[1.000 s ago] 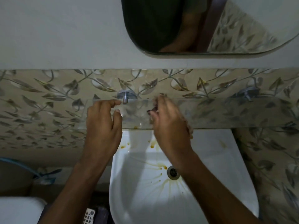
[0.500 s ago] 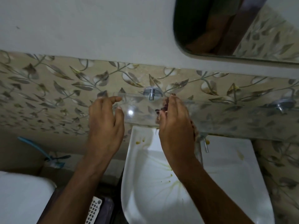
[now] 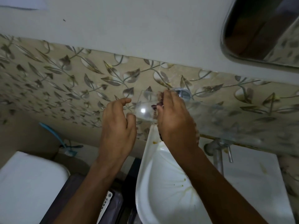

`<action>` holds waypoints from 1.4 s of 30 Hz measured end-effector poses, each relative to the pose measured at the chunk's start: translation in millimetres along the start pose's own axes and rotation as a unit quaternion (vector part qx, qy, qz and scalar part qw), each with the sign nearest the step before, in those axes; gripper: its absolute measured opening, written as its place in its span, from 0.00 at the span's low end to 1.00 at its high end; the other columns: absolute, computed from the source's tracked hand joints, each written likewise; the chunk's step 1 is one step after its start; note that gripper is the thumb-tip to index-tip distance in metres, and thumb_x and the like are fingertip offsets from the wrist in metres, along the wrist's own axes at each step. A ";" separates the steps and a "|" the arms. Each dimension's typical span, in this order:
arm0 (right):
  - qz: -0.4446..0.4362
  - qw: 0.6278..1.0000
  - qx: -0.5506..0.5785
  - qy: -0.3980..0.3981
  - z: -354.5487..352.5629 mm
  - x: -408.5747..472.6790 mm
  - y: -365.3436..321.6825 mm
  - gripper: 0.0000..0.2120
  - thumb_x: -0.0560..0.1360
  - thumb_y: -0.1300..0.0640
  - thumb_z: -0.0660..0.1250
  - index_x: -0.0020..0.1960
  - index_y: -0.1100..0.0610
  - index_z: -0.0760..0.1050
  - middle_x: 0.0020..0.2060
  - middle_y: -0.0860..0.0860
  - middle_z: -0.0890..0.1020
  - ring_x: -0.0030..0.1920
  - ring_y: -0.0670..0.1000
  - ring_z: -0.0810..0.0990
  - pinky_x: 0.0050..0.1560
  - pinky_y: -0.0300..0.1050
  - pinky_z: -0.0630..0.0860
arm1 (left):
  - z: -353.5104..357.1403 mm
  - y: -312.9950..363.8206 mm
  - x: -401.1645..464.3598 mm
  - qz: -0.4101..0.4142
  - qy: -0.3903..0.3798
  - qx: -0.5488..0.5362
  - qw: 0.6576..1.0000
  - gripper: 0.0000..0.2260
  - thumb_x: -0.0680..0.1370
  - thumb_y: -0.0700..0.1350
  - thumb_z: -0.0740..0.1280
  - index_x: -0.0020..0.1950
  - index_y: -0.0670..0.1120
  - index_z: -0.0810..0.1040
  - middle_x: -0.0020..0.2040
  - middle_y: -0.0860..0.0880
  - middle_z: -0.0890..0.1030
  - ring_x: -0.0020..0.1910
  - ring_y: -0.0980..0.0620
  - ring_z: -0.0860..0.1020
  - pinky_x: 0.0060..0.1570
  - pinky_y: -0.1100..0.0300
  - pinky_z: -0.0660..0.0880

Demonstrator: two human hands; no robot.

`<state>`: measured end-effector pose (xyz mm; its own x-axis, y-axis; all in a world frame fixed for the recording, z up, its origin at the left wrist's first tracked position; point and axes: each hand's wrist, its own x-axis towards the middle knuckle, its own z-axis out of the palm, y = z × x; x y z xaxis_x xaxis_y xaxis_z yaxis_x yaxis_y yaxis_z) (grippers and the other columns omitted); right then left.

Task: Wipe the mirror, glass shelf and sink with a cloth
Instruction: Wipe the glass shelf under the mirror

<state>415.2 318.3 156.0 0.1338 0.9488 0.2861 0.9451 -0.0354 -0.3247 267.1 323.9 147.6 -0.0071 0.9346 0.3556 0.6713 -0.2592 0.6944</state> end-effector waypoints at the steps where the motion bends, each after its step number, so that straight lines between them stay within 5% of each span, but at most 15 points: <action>1: 0.003 1.000 -0.007 0.010 1.8 -0.2 -1.6 0.25 0.81 0.60 0.65 0.75 0.66 0.64 0.71 0.65 0.70 0.72 0.63 0.69 0.71 0.57 0.69 | -0.9 -0.6 0.1 0.000 0.000 0.001 1.000 0.17 0.80 0.38 0.59 0.68 0.46 0.71 0.60 0.51 0.71 0.60 0.54 0.70 0.61 0.60 0.67; 5: -0.019 0.995 0.052 -0.079 12.7 26.0 -28.4 0.27 0.84 0.52 0.57 0.79 0.61 0.55 0.77 0.59 0.61 0.77 0.57 0.58 0.77 0.51 0.59 | -2.5 0.4 2.0 -0.005 -0.002 0.002 1.000 0.17 0.80 0.39 0.58 0.68 0.46 0.71 0.60 0.51 0.72 0.61 0.55 0.70 0.62 0.62 0.65; 8: -0.059 0.991 0.062 -0.098 17.5 37.5 -39.8 0.27 0.84 0.54 0.57 0.79 0.60 0.53 0.78 0.57 0.60 0.77 0.57 0.58 0.76 0.53 0.61 | -2.7 1.1 2.4 0.004 -0.004 0.001 1.000 0.17 0.79 0.38 0.58 0.68 0.46 0.71 0.60 0.50 0.73 0.61 0.54 0.70 0.62 0.63 0.64; 16: 0.043 0.999 0.012 -0.010 1.5 2.1 -18.2 0.25 0.83 0.59 0.59 0.78 0.64 0.59 0.75 0.63 0.64 0.76 0.61 0.63 0.75 0.53 0.63 | -3.9 -2.6 4.5 -0.009 -0.011 -0.006 1.000 0.18 0.79 0.42 0.57 0.69 0.48 0.70 0.61 0.52 0.72 0.62 0.54 0.70 0.61 0.63 0.65; 19: -0.003 0.997 0.050 -0.062 13.3 20.6 -38.9 0.27 0.84 0.56 0.56 0.80 0.61 0.53 0.78 0.60 0.58 0.78 0.58 0.56 0.78 0.51 0.57 | -2.6 -0.7 5.3 0.001 -0.008 0.004 1.000 0.18 0.78 0.42 0.56 0.68 0.46 0.71 0.61 0.49 0.73 0.62 0.52 0.70 0.61 0.66 0.63; 23: -0.061 0.993 0.076 -0.065 22.6 27.8 -52.7 0.27 0.83 0.57 0.59 0.79 0.61 0.56 0.77 0.58 0.62 0.77 0.57 0.59 0.76 0.53 0.61 | -3.1 2.2 7.5 0.019 0.010 0.009 1.000 0.17 0.79 0.43 0.56 0.66 0.44 0.72 0.58 0.52 0.72 0.59 0.53 0.69 0.59 0.74 0.60; 31: 0.020 0.995 0.038 0.088 -3.4 -17.4 14.5 0.22 0.80 0.60 0.67 0.72 0.66 0.70 0.68 0.62 0.75 0.69 0.59 0.74 0.68 0.50 0.74 | 22.1 29.4 14.0 0.073 -0.061 0.046 0.994 0.13 0.79 0.43 0.62 0.64 0.45 0.74 0.60 0.49 0.73 0.62 0.54 0.68 0.59 0.69 0.60; 36: -0.014 0.998 0.066 0.012 -6.7 -6.9 11.5 0.24 0.81 0.61 0.62 0.76 0.63 0.64 0.73 0.59 0.69 0.74 0.57 0.67 0.74 0.50 0.65 | 34.6 46.9 19.7 0.091 -0.038 0.054 0.994 0.13 0.79 0.41 0.63 0.63 0.45 0.76 0.59 0.48 0.75 0.61 0.55 0.68 0.60 0.75 0.57; 42: 0.093 0.993 0.062 0.038 -42.0 -27.1 92.8 0.23 0.81 0.57 0.61 0.75 0.59 0.65 0.71 0.57 0.71 0.70 0.56 0.71 0.69 0.52 0.71 | 54.0 64.2 22.1 0.127 -0.066 0.043 0.989 0.13 0.77 0.40 0.64 0.61 0.44 0.77 0.58 0.44 0.76 0.61 0.46 0.71 0.61 0.75 0.56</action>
<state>511.8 276.2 156.0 0.3283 0.9032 0.2764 0.8593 -0.1640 -0.4844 350.0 341.0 166.3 0.2634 0.8669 0.4232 0.6993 -0.4737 0.5353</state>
